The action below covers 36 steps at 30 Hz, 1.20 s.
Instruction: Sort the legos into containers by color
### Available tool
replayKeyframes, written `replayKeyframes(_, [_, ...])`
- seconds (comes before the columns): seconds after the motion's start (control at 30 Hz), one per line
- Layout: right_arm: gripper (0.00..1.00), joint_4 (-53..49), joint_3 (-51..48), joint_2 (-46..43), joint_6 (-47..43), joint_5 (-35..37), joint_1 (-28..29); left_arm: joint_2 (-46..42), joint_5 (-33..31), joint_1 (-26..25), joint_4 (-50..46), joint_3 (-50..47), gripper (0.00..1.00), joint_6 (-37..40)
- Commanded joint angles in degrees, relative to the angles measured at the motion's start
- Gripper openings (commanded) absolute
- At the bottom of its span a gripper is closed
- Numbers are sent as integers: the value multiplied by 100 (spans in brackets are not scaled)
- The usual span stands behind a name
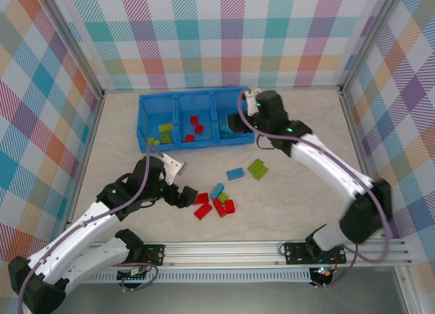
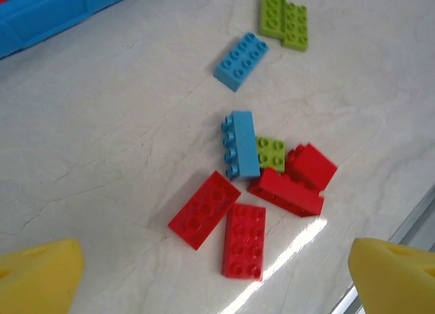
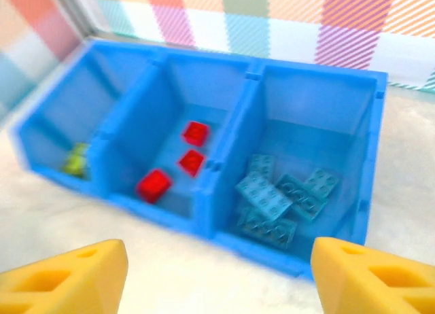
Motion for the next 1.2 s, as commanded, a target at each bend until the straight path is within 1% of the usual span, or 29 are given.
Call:
replayKeyframes(0.0, [82,-900,-557,-822,238,-1341,1,376,-835,-174,-120,212,100,-2151])
replayKeyframes(0.03, [84,-1115,-737,-1075,336,-1612,-1,548,-1040,-217,-180,213,98,-2699])
replayKeyframes(0.1, [87,-1449,-1065,-1466,571,-2069,4,899,-1004,-268,-150,207,97,-3410])
replayKeyframes(0.13, [88,-1573,-1233,-1619,695,-2266,3,1091,-877,-333,-31,173,97,-3599])
replayKeyframes(0.2, [92,-1710,-1512,-1808,870,-2570,6,1442,-851,-531,179,105,97,-4069])
replayKeyframes(0.27, [95,-1815,-1702,-1895,957,-2689,8,1852,-855,-762,470,10,97,-4476])
replayKeyframes(0.3, [97,-1844,-1752,-1913,972,-2678,4,2052,-834,-828,555,4,98,-4549])
replayKeyframes(0.4, [100,-1902,-1803,-1914,986,-2643,8,2670,-868,-961,654,58,98,-4685])
replayKeyframes(0.47, [100,-1895,-1785,-1914,1010,-2664,8,2999,-928,-969,726,83,97,-4742])
replayKeyframes(0.57, [100,-1843,-1794,-1979,1038,-2626,8,3325,-958,-964,914,43,93,-4752])
replayKeyframes(0.7, [100,-1829,-1812,-2037,1046,-2524,8,3597,-1116,-970,937,15,91,-4697])
replayKeyframes(0.8, [100,-1794,-1814,-2003,1072,-2524,6,3738,-1034,-966,1053,-23,89,-4608])
replayKeyframes(0.97, [100,-1687,-1847,-1967,1161,-2502,7,3953,-1278,-968,705,36,82,-4479])
replayKeyframes(1.07, [100,-1648,-1865,-1950,1218,-2459,8,4027,-1483,-965,384,79,73,-4393])
replayKeyframes(1.17, [100,-1622,-1865,-1923,1249,-2507,8,3963,-1557,-965,277,37,62,-4386])
